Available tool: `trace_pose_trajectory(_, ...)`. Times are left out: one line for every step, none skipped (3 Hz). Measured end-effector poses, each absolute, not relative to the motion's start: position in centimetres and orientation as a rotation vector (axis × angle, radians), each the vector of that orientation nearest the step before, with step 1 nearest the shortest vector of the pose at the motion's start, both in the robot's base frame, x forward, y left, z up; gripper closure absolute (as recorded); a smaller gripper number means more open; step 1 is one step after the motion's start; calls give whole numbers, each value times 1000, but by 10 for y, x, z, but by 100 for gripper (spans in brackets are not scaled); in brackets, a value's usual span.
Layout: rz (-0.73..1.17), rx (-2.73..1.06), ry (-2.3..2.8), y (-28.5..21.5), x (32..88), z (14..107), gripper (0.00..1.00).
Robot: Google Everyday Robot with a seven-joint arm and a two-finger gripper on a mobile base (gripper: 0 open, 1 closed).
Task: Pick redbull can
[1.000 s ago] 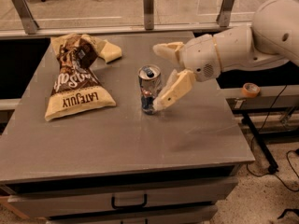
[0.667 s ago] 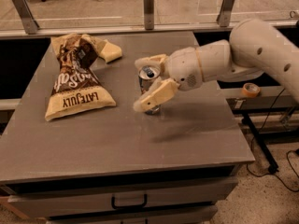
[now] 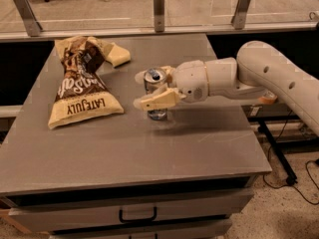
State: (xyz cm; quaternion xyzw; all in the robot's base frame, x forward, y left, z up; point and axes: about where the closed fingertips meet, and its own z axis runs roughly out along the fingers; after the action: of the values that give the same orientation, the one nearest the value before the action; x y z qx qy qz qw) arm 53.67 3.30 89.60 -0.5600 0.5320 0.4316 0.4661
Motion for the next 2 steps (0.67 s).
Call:
trace_pose_trajectory(1050,-1318,1253,15,536,926,88)
trace_pose_trajectory(1024,-1239,1162,-20,527,975,100)
